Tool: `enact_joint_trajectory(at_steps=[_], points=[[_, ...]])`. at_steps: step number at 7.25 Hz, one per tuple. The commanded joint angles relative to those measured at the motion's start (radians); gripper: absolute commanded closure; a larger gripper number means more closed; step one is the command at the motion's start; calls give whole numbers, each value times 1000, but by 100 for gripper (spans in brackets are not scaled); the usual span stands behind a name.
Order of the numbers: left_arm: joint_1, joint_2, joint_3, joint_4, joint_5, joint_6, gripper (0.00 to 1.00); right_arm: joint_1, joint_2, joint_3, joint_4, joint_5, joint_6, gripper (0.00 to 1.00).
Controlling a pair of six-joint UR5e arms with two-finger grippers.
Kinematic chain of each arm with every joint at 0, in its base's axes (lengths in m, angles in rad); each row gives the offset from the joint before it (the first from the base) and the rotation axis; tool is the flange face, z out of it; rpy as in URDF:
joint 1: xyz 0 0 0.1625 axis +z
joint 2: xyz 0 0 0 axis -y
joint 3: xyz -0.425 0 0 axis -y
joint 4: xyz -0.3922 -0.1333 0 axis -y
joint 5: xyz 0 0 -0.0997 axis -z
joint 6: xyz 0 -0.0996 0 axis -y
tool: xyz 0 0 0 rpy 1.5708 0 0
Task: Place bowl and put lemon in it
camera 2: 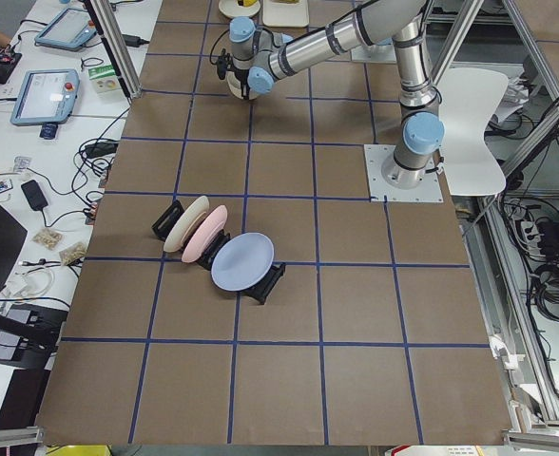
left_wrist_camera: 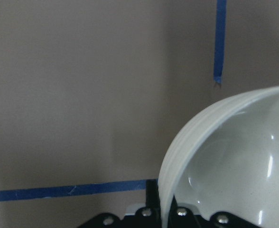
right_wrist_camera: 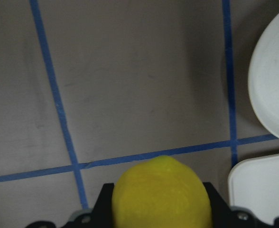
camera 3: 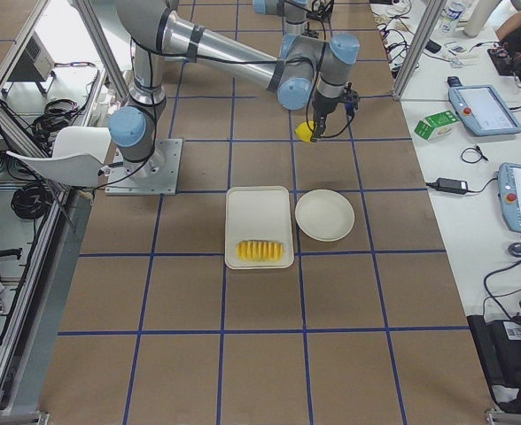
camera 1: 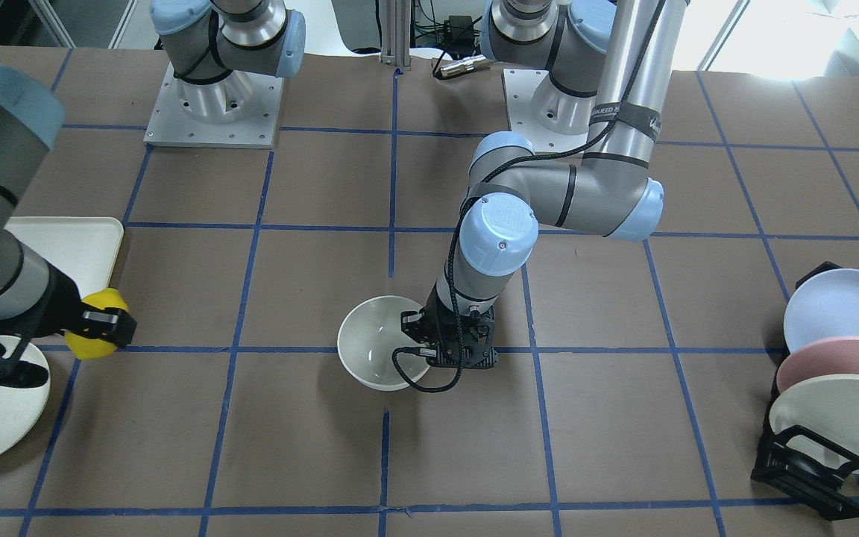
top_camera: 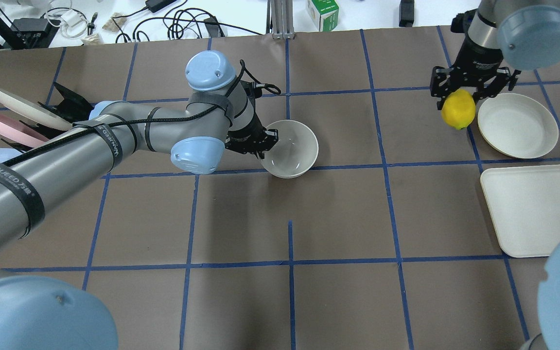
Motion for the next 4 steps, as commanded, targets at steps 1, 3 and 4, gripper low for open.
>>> enact_joint_trajectory(at_steps=[1,3,4], points=[[10,27,15,-17,17,15,0,120,-2,-1,-5,12,172,100],[106,109,82,-252,71,84,0,176,0,-9,-16,88,223,100],[128,174,190,-454,76,160,0,219,9,-27,-22,103,281,100]])
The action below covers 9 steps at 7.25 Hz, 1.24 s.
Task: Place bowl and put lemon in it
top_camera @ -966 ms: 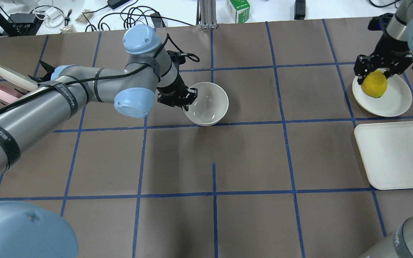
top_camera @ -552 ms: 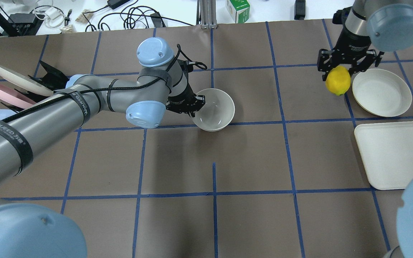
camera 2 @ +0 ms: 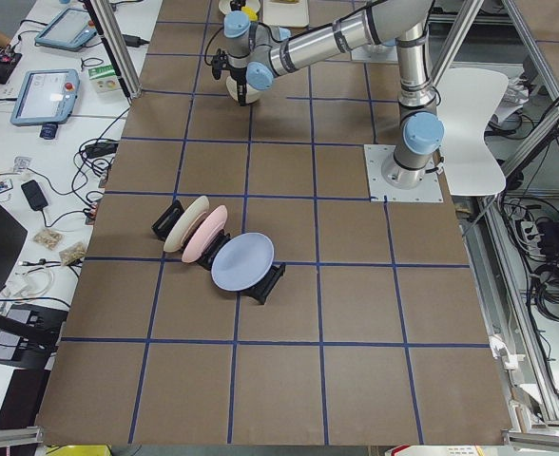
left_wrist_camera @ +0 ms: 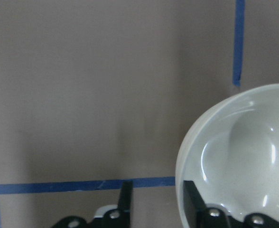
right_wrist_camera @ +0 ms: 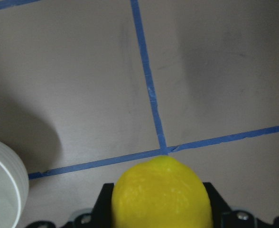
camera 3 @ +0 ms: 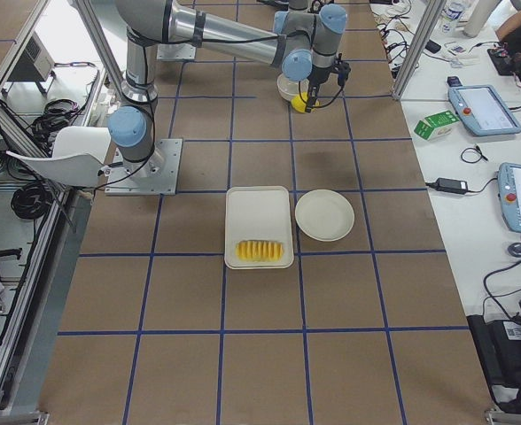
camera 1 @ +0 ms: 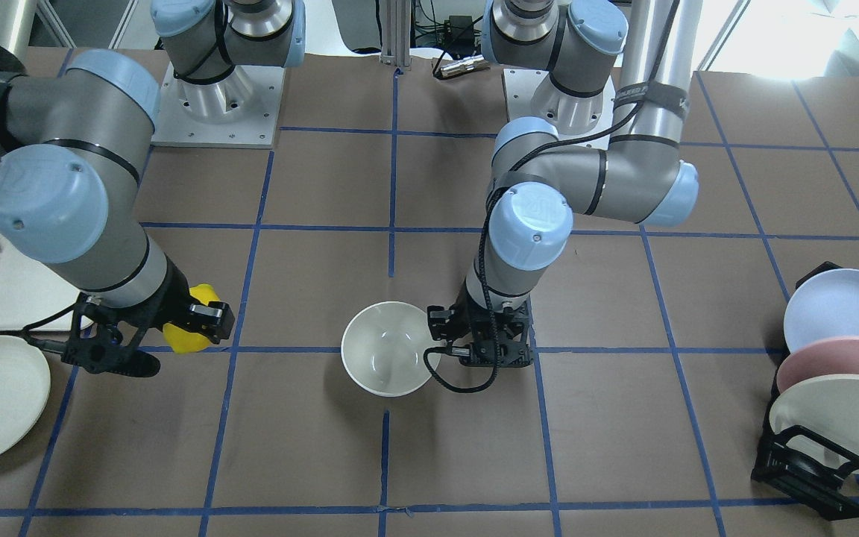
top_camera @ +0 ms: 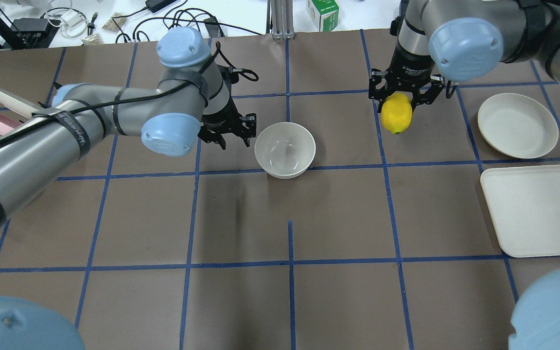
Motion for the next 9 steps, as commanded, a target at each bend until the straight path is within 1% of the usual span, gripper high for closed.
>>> enact_joint_trajectory(at_steps=[1,2,3,4,5,7,9], points=[[110,116,170,-373,0,179,0,99,38,-44,-44,83,118,100],[191,172,177,-409,2,223,0,149,67,-81,-46,87,172,100],[198,244,175,-463,18,267,0,200,99,-105,-49,87,214,100],[201,300,172,-485,20,278,0,261,139,-112,-95,85,238,100],[196,330,169,-486,22,274,0,309,176,-106,-161,70,263,100],[195,340,123,-467,66,269,0,320,227,-102,-166,70,274,100],[195,352,126,-476,66,266,0,320,256,-99,-167,50,260,100]])
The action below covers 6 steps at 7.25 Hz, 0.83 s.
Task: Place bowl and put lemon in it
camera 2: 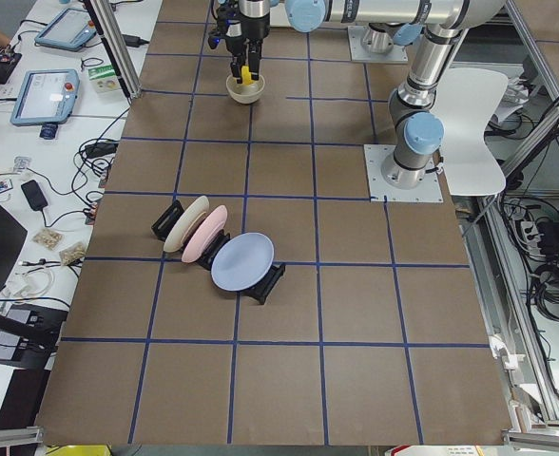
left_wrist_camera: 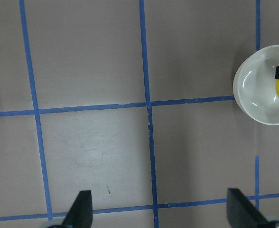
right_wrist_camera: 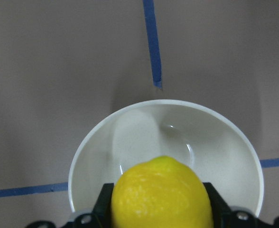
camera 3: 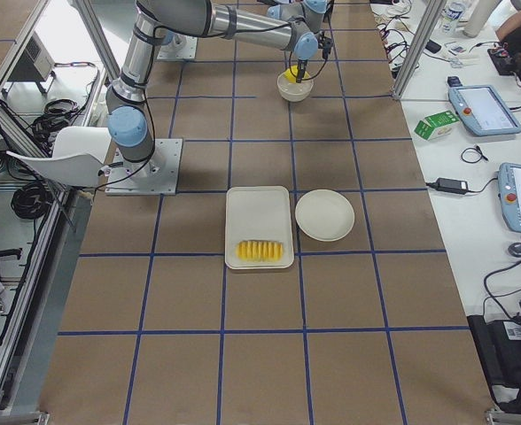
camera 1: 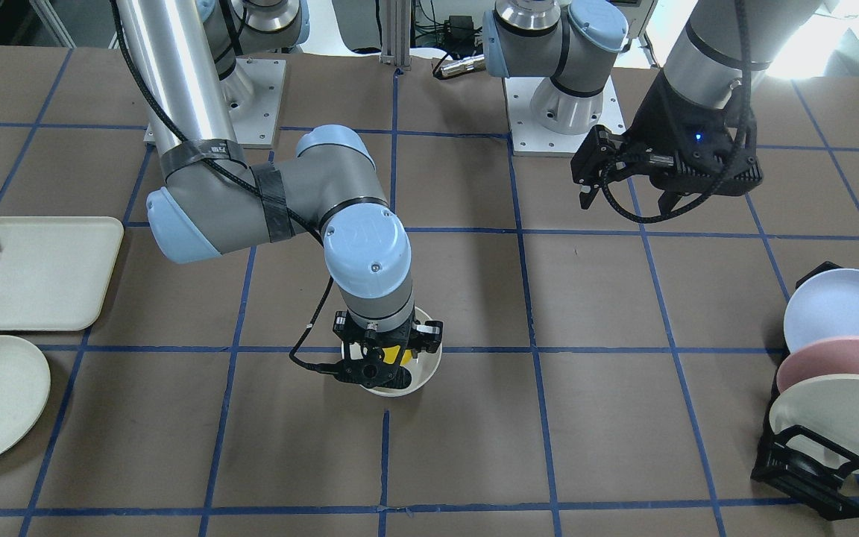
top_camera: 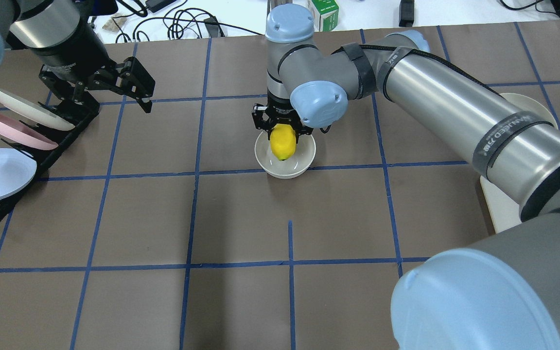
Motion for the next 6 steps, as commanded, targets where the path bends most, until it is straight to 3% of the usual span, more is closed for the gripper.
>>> enact_joint_trajectory(at_steps=[1,2,3,4,5,6], points=[[0,10,-13,-2,5,-1,0,2,44,-3,-32,-14,-5,99],[0,10,-1,-10,5,-10,0,2,60,0,-52,-14,-4,90],[0,11,9,-52,9,-30,0,2,66,1,-51,-12,-4,75],[3,7,25,-60,9,-30,0,2,74,2,-49,-14,-4,45],[3,-15,43,-62,9,-35,0,2,75,5,-41,-21,9,0],[1,-23,49,-62,6,-59,0,2,71,5,-29,-21,13,0]])
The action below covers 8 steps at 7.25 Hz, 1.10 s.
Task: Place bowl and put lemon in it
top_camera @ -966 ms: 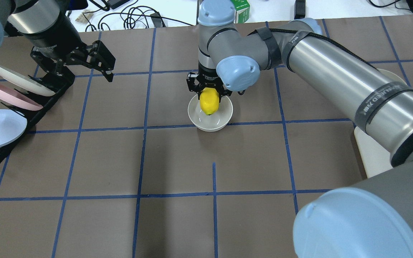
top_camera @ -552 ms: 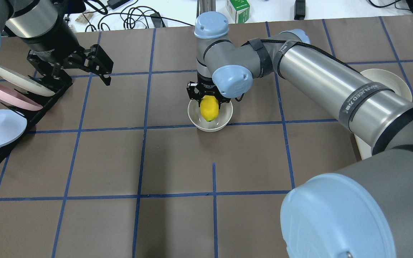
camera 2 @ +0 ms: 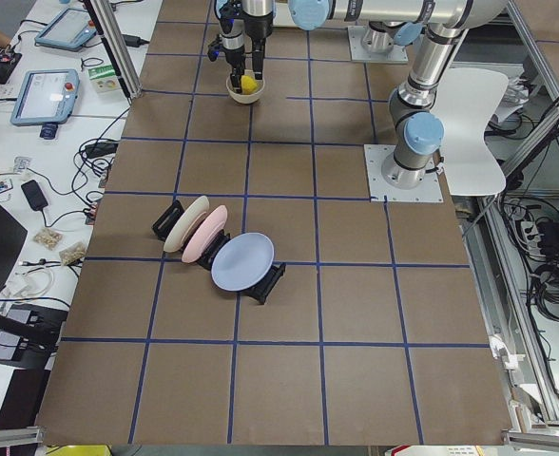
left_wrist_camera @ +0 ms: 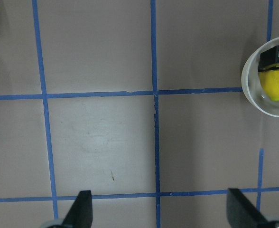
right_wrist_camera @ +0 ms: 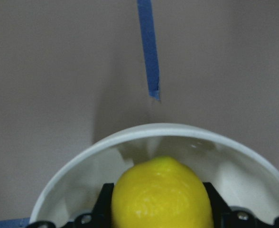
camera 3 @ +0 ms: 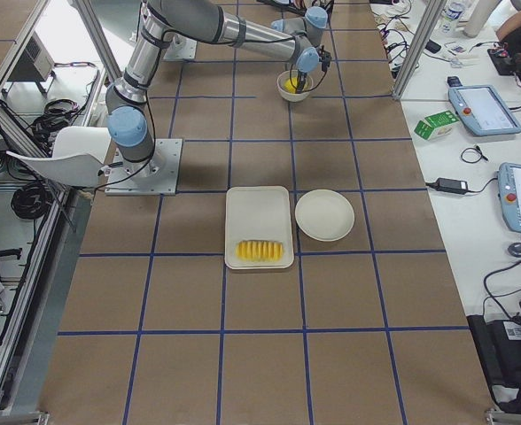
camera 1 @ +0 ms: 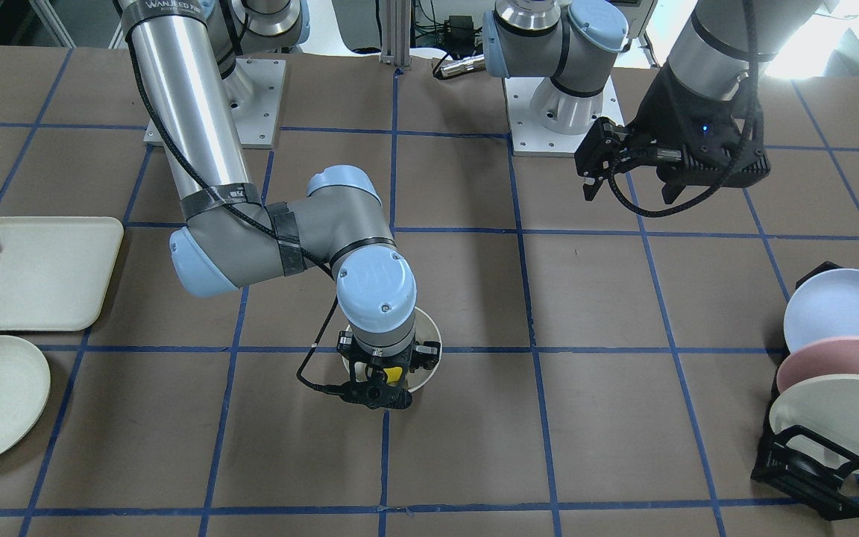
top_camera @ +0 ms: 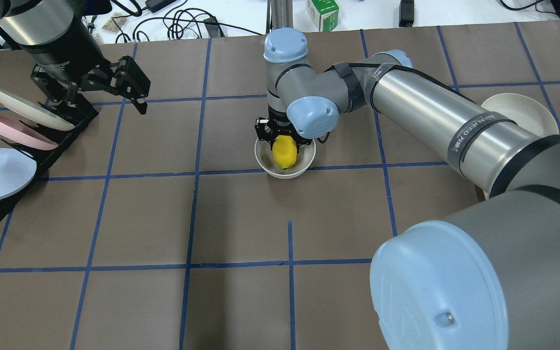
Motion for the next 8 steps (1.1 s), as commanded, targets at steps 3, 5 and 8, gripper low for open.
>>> enact_joint_trajectory(at_steps=[3,5,8], points=[[-1,-11,13,-3,-2,-26,0,-12,-91,-13,99,3,6,0],[1,-8,12,-3,-2,-26,0,-93,-243,-17,257,2,-12,0],[1,-5,12,-3,-1,-26,0,-279,-452,7,444,-85,-278,0]])
